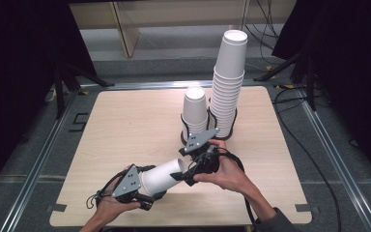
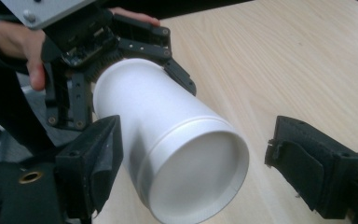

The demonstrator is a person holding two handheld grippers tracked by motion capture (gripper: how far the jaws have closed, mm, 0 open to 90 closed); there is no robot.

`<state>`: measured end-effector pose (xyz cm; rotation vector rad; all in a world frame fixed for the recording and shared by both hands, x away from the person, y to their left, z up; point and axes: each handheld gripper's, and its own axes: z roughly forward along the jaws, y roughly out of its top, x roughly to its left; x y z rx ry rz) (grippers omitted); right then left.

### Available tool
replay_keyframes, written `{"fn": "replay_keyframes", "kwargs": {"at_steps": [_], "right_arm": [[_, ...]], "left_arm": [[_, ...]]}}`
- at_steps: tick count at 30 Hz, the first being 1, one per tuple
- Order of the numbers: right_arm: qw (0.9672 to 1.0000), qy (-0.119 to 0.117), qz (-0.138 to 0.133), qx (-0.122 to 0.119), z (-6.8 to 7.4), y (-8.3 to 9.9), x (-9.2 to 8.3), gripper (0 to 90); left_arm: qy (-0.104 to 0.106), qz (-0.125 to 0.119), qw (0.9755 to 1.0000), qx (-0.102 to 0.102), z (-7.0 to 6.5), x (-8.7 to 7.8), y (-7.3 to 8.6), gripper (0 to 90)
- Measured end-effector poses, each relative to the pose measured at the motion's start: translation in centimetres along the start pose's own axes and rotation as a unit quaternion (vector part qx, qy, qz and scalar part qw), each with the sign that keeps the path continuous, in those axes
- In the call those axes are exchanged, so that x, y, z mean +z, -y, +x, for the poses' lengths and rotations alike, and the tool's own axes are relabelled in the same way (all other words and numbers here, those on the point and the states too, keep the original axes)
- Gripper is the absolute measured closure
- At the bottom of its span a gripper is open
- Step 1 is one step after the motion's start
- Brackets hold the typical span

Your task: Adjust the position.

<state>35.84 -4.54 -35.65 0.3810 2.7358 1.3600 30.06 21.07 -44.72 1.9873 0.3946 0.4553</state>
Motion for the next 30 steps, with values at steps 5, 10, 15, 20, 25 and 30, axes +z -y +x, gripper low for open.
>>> {"fn": "replay_keyframes", "kwargs": {"at_steps": [5, 10, 15, 20, 25, 30], "right_arm": [[0.9986, 0.008, 0.044, -0.029, 1.3, -0.4, 0.2, 18.1], [0.9947, -0.005, 0.075, -0.07, 1.7, -0.3, 0.9, 18.6], [0.9908, -0.006, 0.114, -0.073, 2.3, 0.1, 1.9, 18.9], [0.9859, -0.013, 0.128, -0.106, 2.4, 0.2, 2.5, 19.1], [0.9802, -0.017, 0.147, -0.131, 2.8, 0.3, 3.4, 19.1], [0.9729, -0.032, 0.17, -0.153, 3.4, 0.6, 4.5, 19.7]], "left_arm": [[0.006, 0.025, 0.9996, 0.006, 0.0, 0.2, 0.0, 14.6], [0.012, 0.057, 0.9982, 0.016, -0.3, 0.6, 0.3, 14.6], [0.013, 0.065, 0.9975, 0.022, -0.5, 0.7, 0.2, 14.7], [0.023, 0.079, 0.9959, 0.039, -0.7, 0.6, 0.1, 14.8], [0.026, 0.087, 0.9941, 0.059, -1.0, 0.7, 0.0, 14.8], [0.04, 0.093, 0.9922, 0.072, -1.5, 1.0, -0.1, 14.8]]}}
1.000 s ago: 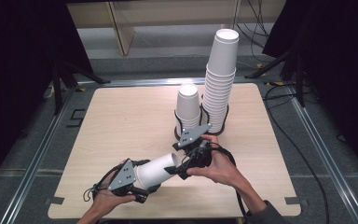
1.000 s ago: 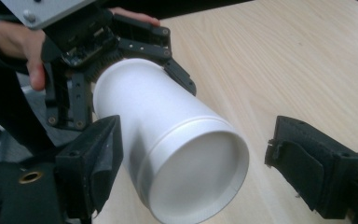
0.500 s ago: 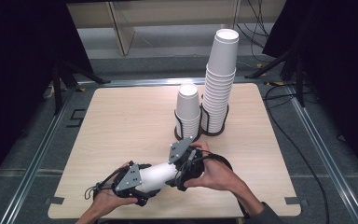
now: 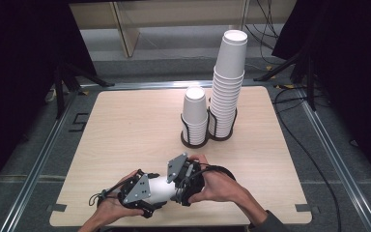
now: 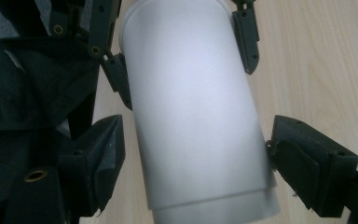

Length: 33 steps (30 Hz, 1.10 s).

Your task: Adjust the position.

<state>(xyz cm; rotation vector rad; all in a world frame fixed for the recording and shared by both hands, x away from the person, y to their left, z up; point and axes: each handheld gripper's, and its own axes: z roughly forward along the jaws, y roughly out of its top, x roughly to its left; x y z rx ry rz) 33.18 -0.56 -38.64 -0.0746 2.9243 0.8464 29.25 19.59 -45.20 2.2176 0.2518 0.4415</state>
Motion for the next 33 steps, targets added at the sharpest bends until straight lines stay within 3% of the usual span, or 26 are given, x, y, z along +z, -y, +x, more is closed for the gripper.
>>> {"fn": "replay_keyframes", "kwargs": {"at_steps": [2, 3, 4, 5, 6, 8, 15, 17, 18, 20, 23, 24, 27, 28, 29, 32, 33], "right_arm": [[0.9998, 0.007, 0.01, -0.016, -0.1, 0.0, 0.4, 19.6], [0.9997, 0.004, 0.013, -0.019, 0.0, 0.0, 0.7, 19.5], [0.9997, 0.002, 0.018, -0.016, 0.1, 0.0, 0.8, 19.3], [0.9995, -0.001, 0.021, -0.023, 0.1, 0.0, 1.1, 19.5], [0.9994, -0.002, 0.025, -0.022, 0.2, 0.1, 1.2, 19.5], [0.9992, -0.006, 0.032, -0.024, 0.2, 0.1, 1.6, 19.5], [0.9984, -0.022, 0.043, -0.028, 0.3, 0.3, 2.6, 19.5], [0.9983, -0.021, 0.044, -0.031, 0.4, 0.3, 2.8, 20.1], [0.9985, -0.02, 0.047, -0.021, 0.5, 0.3, 2.8, 20.2], [0.998, -0.023, 0.048, -0.036, 0.4, 0.3, 2.9, 20.6], [0.9977, -0.025, 0.049, -0.039, 0.4, 0.3, 3.0, 22.9], [0.9977, -0.026, 0.049, -0.039, 0.4, 0.3, 3.0, 23.1], [0.9981, -0.021, 0.048, -0.033, 0.4, 0.4, 2.8, 23.3], [0.9972, -0.019, 0.046, -0.055, 0.0, 0.4, 2.8, 23.2], [0.9972, -0.018, 0.045, -0.057, -0.1, 0.5, 2.7, 23.1], [0.998, -0.019, 0.034, -0.049, -0.2, 0.7, 2.3, 23.3], [0.9988, -0.02, 0.03, -0.032, -0.1, 0.8, 2.0, 23.3]], "left_arm": [[0.001, 0.002, 1.0, 0.007, -0.1, 0.0, -0.1, 14.8], [0.002, 0.016, 0.9996, 0.024, 0.1, -0.2, -0.2, 14.8], [0.006, 0.019, 0.9994, 0.027, 0.1, -0.2, -0.2, 14.8], [0.01, 0.007, 0.9999, 0.012, -0.2, 0.0, -0.2, 14.8], [0.011, 0.009, 0.9998, 0.012, -0.2, 0.0, -0.1, 14.9], [0.015, 0.02, 0.9994, 0.024, -0.1, -0.1, -0.1, 14.9], [0.018, 0.011, 0.9996, 0.021, -0.4, 0.0, -0.2, 14.9], [0.023, 0.023, 0.999, 0.03, -0.2, -0.2, -0.3, 14.9], [0.024, 0.023, 0.999, 0.03, -0.2, -0.2, -0.3, 14.8], [0.02, 0.013, 0.9993, 0.029, -0.3, 0.0, -0.2, 14.8], [0.025, 0.012, 0.9993, 0.025, -0.4, 0.0, -0.2, 14.7], [0.025, 0.017, 0.999, 0.032, -0.3, 0.0, -0.2, 14.6], [0.022, -0.003, 0.9996, 0.019, -0.3, 0.1, 0.0, 12.0], [0.023, -0.008, 0.9996, 0.013, -0.2, 0.1, 0.0, 10.9], [0.021, -0.016, 0.9996, 0.009, -0.2, 0.1, 0.1, 9.7], [0.024, -0.043, 0.9987, -0.006, 0.1, -0.1, 0.3, 9.0], [0.023, -0.051, 0.9984, -0.009, 0.1, -0.1, 0.3, 8.9]]}}
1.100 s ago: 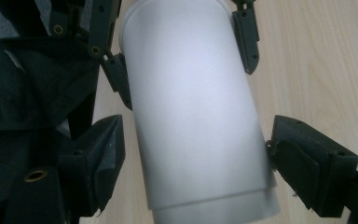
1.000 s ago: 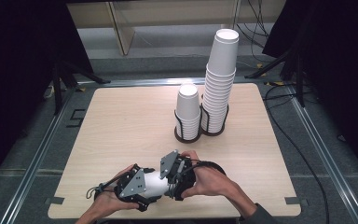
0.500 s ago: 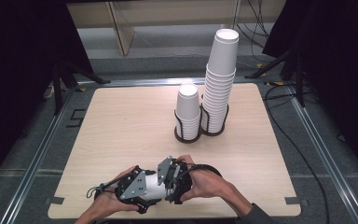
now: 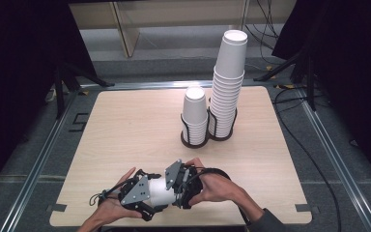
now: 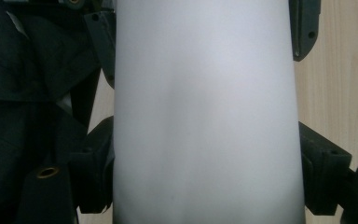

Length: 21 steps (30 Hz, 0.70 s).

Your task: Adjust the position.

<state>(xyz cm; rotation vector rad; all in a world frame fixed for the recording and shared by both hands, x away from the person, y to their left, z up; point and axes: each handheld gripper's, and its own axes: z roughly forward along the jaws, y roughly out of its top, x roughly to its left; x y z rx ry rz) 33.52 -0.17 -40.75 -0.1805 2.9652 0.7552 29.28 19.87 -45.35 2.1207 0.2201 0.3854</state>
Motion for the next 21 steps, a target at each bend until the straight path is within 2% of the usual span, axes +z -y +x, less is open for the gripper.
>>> {"fn": "replay_keyframes", "kwargs": {"at_steps": [1, 3, 6, 7, 9, 10, 11, 12, 15, 19, 20, 21], "right_arm": [[0.9999, -0.002, -0.008, -0.008, -0.2, 0.1, 0.0, 23.4], [0.9998, -0.003, -0.016, -0.01, -0.3, 0.2, -0.5, 23.5], [0.9996, -0.005, -0.024, -0.013, -0.4, 0.3, -1.1, 23.7], [0.9994, -0.004, -0.028, -0.021, -0.4, 0.4, -1.2, 23.7], [0.9994, -0.006, -0.03, -0.013, -0.4, 0.4, -1.6, 23.7], [0.9992, -0.003, -0.033, -0.024, -0.5, 0.4, -1.8, 23.7], [0.999, -0.006, -0.037, -0.023, -0.5, 0.4, -1.8, 23.8], [0.9992, -0.009, -0.037, -0.012, -0.4, 0.5, -2.0, 23.8], [0.9987, -0.017, -0.048, -0.01, -0.4, 0.6, -2.2, 23.8], [0.9986, -0.02, -0.048, -0.01, -0.4, 0.6, -2.5, 23.8], [0.9986, -0.019, -0.048, -0.006, -0.4, 0.6, -2.5, 23.9], [0.9986, -0.018, -0.049, -0.006, -0.4, 0.6, -2.6, 23.9]], "left_arm": [[-0.001, 0.0, 1.0, 0.005, 0.2, -0.2, 0.0, 9.0], [0.004, -0.023, 0.9997, -0.011, 0.1, -0.2, 0.0, 9.2], [0.009, -0.038, 0.9991, -0.016, 0.3, -0.5, -0.1, 9.5], [0.009, -0.041, 0.999, -0.015, 0.3, -0.7, -0.2, 9.6], [0.012, -0.05, 0.9985, -0.017, 0.4, -0.8, -0.3, 9.5], [0.012, -0.054, 0.9984, -0.014, 0.5, -0.9, -0.3, 9.4], [0.017, -0.059, 0.9979, -0.021, 0.5, -1.0, -0.3, 9.5], [0.018, -0.058, 0.998, -0.016, 0.5, -1.1, -0.4, 9.6], [0.022, -0.08, 0.9962, -0.024, 0.6, -1.3, -0.3, 9.6], [0.02, -0.086, 0.9957, -0.027, 0.6, -1.3, -0.3, 9.6], [0.025, -0.096, 0.9946, -0.03, 0.6, -1.2, -0.3, 9.7], [0.018, -0.087, 0.9957, -0.028, 0.6, -1.4, -0.3, 9.7]]}}
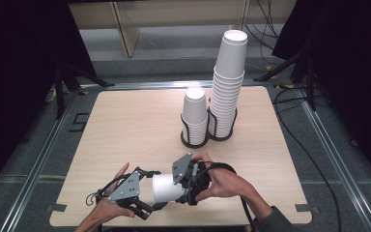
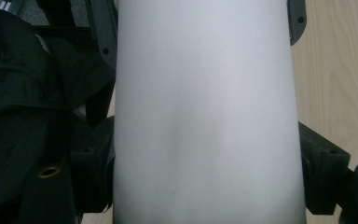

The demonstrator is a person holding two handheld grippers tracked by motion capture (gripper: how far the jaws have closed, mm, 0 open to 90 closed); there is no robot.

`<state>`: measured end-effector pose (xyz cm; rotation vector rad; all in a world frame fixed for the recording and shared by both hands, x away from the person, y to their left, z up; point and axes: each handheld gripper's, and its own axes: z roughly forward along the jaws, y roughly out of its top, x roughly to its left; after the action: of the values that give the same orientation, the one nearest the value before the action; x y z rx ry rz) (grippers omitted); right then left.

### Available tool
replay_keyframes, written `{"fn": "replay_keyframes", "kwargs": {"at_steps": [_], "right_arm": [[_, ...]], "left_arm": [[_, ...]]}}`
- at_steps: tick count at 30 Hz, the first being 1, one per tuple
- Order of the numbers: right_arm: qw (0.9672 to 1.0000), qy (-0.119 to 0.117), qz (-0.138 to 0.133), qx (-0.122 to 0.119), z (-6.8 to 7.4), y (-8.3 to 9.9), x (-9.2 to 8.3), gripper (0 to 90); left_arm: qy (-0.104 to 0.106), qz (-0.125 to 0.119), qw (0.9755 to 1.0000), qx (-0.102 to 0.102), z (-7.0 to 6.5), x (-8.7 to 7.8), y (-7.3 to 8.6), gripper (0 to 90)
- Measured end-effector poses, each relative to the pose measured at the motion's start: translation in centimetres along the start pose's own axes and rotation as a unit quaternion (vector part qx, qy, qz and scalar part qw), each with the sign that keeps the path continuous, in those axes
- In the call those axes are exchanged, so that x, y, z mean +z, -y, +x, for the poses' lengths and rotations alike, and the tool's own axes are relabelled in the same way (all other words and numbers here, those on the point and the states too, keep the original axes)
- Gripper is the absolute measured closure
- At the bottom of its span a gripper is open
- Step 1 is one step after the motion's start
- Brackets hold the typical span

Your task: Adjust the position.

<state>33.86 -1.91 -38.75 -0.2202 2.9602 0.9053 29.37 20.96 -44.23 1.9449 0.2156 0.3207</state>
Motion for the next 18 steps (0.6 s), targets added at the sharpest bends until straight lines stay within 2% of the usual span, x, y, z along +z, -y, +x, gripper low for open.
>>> {"fn": "replay_keyframes", "kwargs": {"at_steps": [3, 7, 8, 9, 12, 13, 18], "right_arm": [[1.0, -0.004, -0.006, 0.003, -0.07, 0.06, -0.18, 23.9], [0.9999, -0.005, -0.012, -0.001, -0.18, 0.15, -0.36, 23.9], [0.9999, -0.006, -0.013, 0.001, -0.15, 0.14, -0.4, 23.9], [0.9999, -0.005, -0.013, 0.0, -0.17, 0.15, -0.44, 23.9], [0.9998, -0.006, -0.016, 0.002, -0.19, 0.21, -0.58, 23.9], [0.9998, -0.007, -0.019, 0.003, -0.22, 0.25, -0.62, 23.9], [0.9997, -0.005, -0.025, 0.0, -0.33, 0.42, -0.87, 23.9]], "left_arm": [[0.001, -0.016, 0.9998, -0.008, -0.02, 0.03, -0.03, 9.8], [0.003, -0.018, 0.9998, -0.006, 0.05, -0.2, -0.11, 9.8], [0.004, -0.029, 0.9995, -0.009, 0.04, -0.12, -0.08, 9.8], [0.002, -0.022, 0.9997, -0.007, 0.05, -0.27, -0.12, 9.8], [0.003, -0.028, 0.9996, -0.009, 0.07, -0.3, -0.16, 9.9], [0.004, -0.037, 0.9992, -0.011, 0.11, -0.28, -0.16, 9.9], [0.002, -0.043, 0.999, -0.014, 0.11, -0.45, -0.18, 9.8]]}}
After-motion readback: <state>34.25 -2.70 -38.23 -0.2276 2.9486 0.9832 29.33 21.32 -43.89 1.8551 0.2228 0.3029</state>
